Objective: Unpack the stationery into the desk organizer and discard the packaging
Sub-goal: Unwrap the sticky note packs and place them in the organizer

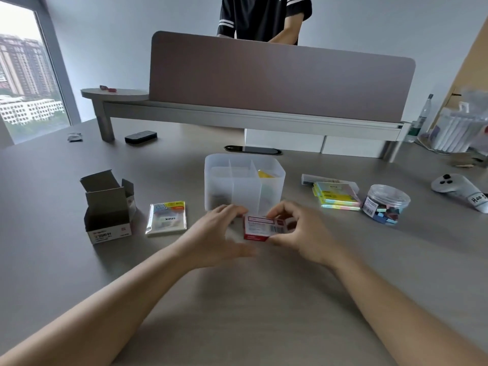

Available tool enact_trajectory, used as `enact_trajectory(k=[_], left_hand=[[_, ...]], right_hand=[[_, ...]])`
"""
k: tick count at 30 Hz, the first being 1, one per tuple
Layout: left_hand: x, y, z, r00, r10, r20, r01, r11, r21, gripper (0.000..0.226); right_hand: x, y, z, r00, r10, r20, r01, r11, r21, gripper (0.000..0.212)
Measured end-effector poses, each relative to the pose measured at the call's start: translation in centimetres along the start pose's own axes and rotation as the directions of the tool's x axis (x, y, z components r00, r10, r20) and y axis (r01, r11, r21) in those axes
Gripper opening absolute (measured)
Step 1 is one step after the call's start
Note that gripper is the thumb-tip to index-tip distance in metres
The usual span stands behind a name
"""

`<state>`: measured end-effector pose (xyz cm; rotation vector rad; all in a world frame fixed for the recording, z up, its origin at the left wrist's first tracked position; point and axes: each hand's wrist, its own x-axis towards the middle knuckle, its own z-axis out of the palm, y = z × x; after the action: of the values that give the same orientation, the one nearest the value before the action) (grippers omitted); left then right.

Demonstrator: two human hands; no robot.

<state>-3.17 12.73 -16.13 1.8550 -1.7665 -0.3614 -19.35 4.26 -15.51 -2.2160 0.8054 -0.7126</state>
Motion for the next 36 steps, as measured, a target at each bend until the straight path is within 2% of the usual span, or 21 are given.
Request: enact_trajectory(k=[5,8,10,12,14,18,22,31,36], left_hand=[[0.6,-1.3,0.6,0.990,-0.068,-0.125,0.032,0.963,-0.269,0.045],[0.7,-1.8,0.6,0.979,-0.086,-0.184,0.020,0.942,-0.336,0.041],[0.8,-1.9,0.8,0.974,-0.086,-0.210,0.003,0.930,-0.368,0.042],[1.0,-1.7,1.0,0.968,-0.089,-0.234,-0.010,0.919,-0.393,0.046],[1.2,-1.4,1.2,0.967,-0.086,-0.238,-0.023,0.906,-0.423,0.048],[1.2,-1.1,1.3,0.979,-0.089,-0.182,-0.018,0.857,-0.516,0.049],[1.1,-1.3,1.1,0.984,-0.091,-0.153,-0.009,0.832,-0.554,0.049],[1.1,-1.6,1.1,0.981,-0.070,-0.179,-0.025,0.879,-0.476,0.045],[1.1,-1.7,0.8,0.976,-0.101,-0.191,-0.017,0.846,-0.532,0.040]], right_hand=[[0.3,-0.5,1.5,0.999,-0.010,-0.046,0.014,0.996,0.083,0.037],[0.6,0.0,2.0,0.993,0.092,-0.081,-0.079,0.986,0.147,0.037],[0.9,-0.1,2.1,0.971,0.230,-0.067,-0.192,0.915,0.356,0.031],[1.1,-0.3,2.0,0.940,0.342,-0.010,-0.279,0.781,0.559,0.027],[1.3,-0.5,1.9,0.916,0.400,0.036,-0.327,0.690,0.646,0.025],[1.1,-0.5,1.6,0.905,0.419,0.078,-0.339,0.597,0.727,0.020],[1.1,-0.5,1.4,0.905,0.422,0.047,-0.316,0.596,0.738,0.020],[0.9,-0.5,1.6,0.914,0.404,-0.032,-0.264,0.653,0.710,0.011],[0.9,-0.3,1.6,0.925,0.375,-0.052,-0.242,0.690,0.683,0.006]])
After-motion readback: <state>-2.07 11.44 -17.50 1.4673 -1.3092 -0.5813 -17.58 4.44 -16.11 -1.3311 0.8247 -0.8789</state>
